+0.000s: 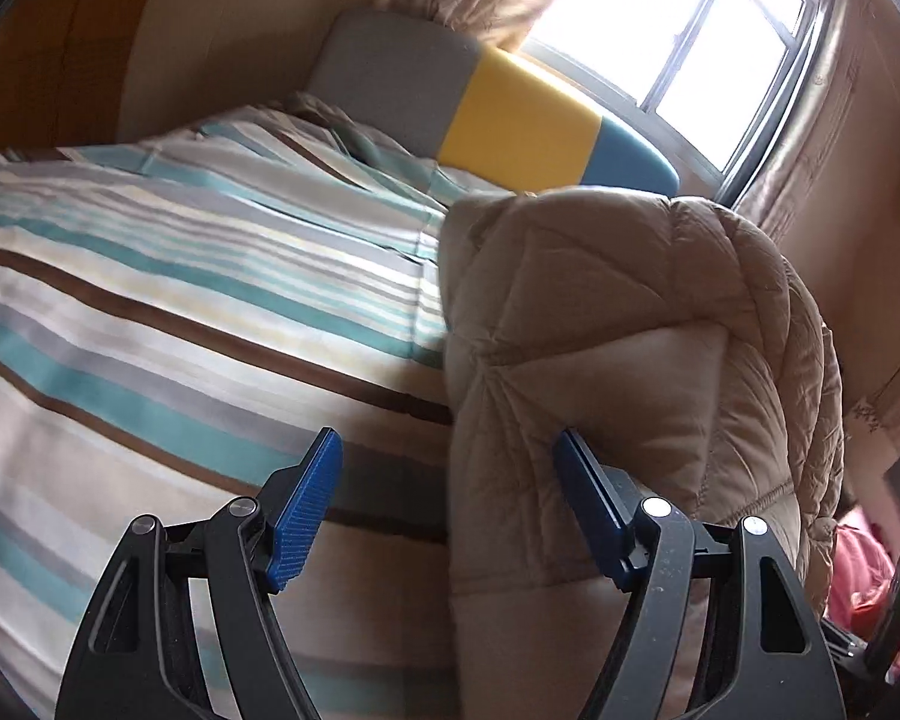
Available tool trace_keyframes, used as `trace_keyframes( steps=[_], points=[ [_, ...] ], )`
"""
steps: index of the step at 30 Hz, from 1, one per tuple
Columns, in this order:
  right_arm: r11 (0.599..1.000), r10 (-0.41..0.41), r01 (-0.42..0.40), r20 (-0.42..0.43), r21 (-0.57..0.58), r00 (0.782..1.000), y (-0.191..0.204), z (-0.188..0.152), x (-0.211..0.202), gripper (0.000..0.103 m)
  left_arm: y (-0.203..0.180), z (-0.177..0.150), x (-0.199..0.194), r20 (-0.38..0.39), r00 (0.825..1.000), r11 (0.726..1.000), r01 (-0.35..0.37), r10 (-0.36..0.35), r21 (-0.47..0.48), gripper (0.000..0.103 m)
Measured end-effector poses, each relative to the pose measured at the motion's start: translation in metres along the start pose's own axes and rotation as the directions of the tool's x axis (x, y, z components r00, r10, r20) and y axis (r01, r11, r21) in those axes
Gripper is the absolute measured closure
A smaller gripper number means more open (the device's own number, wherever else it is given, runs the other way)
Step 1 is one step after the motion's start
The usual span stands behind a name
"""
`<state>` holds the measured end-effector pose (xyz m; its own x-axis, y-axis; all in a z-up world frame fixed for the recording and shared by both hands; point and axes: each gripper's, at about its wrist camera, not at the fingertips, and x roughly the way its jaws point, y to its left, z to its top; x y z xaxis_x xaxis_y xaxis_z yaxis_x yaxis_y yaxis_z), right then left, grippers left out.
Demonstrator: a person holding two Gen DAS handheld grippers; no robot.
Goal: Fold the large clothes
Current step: 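Grasp the jacket bundle edge with both tools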
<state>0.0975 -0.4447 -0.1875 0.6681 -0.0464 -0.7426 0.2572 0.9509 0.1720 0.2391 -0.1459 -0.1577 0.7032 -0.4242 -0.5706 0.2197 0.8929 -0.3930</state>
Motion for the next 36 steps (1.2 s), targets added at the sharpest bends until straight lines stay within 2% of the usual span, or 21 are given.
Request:
trace_keyframes(
  steps=[2, 8, 9, 14, 17, 21, 25, 28, 31, 33, 36],
  points=[
    [1.000, -0.003, 0.003, 0.009, 0.009, 1.000, -0.002, 0.003, -0.004, 0.054, -0.007, -0.002, 0.003, 0.003, 1.000, 1.000, 0.009, -0.009, 0.003, 0.035],
    [0.999, -0.024, 0.019, 0.097, 0.050, 0.995, -0.014, 0.025, -0.026, 0.054, -0.024, 0.002, 0.012, -0.017, 0.998, 0.998, 0.054, -0.054, -0.036, 0.036],
    [0.998, -0.020, 0.014, 0.114, 0.055, 0.993, -0.015, 0.030, -0.030, 0.054, -0.029, 0.004, 0.013, -0.019, 0.998, 0.997, 0.064, -0.065, -0.030, 0.039],
    [1.000, -0.002, -0.005, 0.227, 0.031, 0.974, -0.007, 0.060, -0.050, 0.055, -0.065, 0.011, 0.021, -0.038, 0.998, 0.996, 0.060, -0.057, 0.069, 0.040],
    [1.000, 0.019, -0.022, 0.255, 0.007, 0.967, 0.003, 0.082, -0.052, 0.057, -0.084, 0.015, 0.030, -0.062, 0.997, 0.993, 0.047, -0.041, 0.112, 0.040],
    [0.999, 0.040, -0.028, 0.260, -0.047, 0.965, 0.017, 0.110, -0.045, 0.057, -0.116, 0.022, 0.041, -0.099, 0.995, 0.980, 0.019, 0.001, 0.196, 0.040],
    [0.997, 0.033, -0.015, 0.234, -0.079, 0.972, 0.024, 0.132, -0.021, 0.059, -0.144, 0.024, 0.051, -0.109, 0.993, 0.959, -0.008, 0.040, 0.284, 0.040],
    [0.995, 0.003, 0.019, 0.219, -0.099, 0.976, 0.024, 0.142, 0.001, 0.059, -0.160, 0.026, 0.060, -0.101, 0.991, 0.938, -0.044, 0.084, 0.343, 0.040],
    [0.996, -0.020, 0.036, 0.184, -0.085, 0.983, 0.014, 0.145, 0.025, 0.060, -0.168, 0.031, 0.071, -0.126, 0.986, 0.932, -0.059, 0.111, 0.357, 0.038],
    [0.997, -0.032, 0.042, 0.174, -0.057, 0.984, 0.006, 0.145, 0.034, 0.060, -0.173, 0.038, 0.082, -0.157, 0.977, 0.933, -0.080, 0.143, 0.351, 0.024],
    [0.999, -0.037, 0.040, 0.156, -0.015, 0.987, -0.007, 0.142, 0.046, 0.060, -0.175, 0.041, 0.095, -0.175, 0.973, 0.938, -0.083, 0.149, 0.336, 0.015]
  ],
)
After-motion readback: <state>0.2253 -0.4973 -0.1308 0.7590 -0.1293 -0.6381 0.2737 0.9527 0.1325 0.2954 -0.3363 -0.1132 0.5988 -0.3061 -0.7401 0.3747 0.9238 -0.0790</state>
